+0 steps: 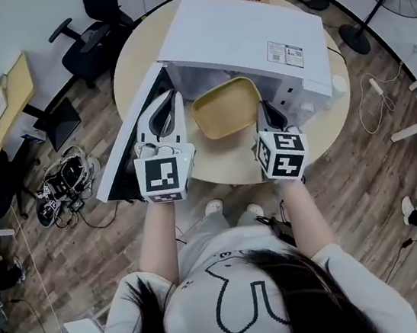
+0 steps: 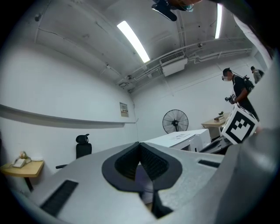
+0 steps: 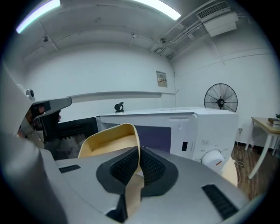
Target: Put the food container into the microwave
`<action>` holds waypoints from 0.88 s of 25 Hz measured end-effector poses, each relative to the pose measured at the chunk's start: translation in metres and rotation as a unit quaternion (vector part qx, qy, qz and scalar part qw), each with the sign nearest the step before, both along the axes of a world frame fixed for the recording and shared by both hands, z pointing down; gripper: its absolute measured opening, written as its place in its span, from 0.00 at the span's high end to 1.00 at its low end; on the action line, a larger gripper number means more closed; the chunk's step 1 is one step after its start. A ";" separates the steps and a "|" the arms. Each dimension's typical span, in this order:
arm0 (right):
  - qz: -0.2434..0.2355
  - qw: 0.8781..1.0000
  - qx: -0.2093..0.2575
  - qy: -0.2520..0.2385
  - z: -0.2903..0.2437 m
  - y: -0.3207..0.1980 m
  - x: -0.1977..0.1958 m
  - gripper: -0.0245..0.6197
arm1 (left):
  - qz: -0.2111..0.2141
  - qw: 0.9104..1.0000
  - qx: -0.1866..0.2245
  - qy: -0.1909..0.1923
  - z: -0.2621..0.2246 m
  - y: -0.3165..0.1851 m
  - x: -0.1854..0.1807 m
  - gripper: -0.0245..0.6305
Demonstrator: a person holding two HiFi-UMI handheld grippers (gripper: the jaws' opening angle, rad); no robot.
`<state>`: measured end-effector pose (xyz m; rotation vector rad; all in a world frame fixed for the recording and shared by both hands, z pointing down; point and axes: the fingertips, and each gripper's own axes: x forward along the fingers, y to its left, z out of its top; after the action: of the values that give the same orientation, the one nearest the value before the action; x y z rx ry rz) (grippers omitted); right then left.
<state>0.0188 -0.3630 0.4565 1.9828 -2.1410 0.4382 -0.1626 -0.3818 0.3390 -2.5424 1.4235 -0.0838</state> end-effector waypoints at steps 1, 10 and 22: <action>0.009 1.000 -0.003 -0.004 0.003 -0.002 0.001 0.91 | 0.008 1.000 0.001 -0.001 -0.001 -0.002 0.001 0.95; 0.079 0.994 -0.035 -0.063 0.031 -0.023 0.012 0.91 | 0.056 0.998 0.008 0.006 -0.005 -0.020 0.005 0.95; 0.157 0.975 -0.062 -0.142 0.062 -0.069 0.024 0.91 | 0.074 0.997 0.022 0.012 -0.016 -0.040 0.008 0.95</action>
<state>0.0431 -0.4324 0.5183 2.3098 -1.8872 0.9342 -0.1544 -0.4222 0.3232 -2.6114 1.2254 0.0040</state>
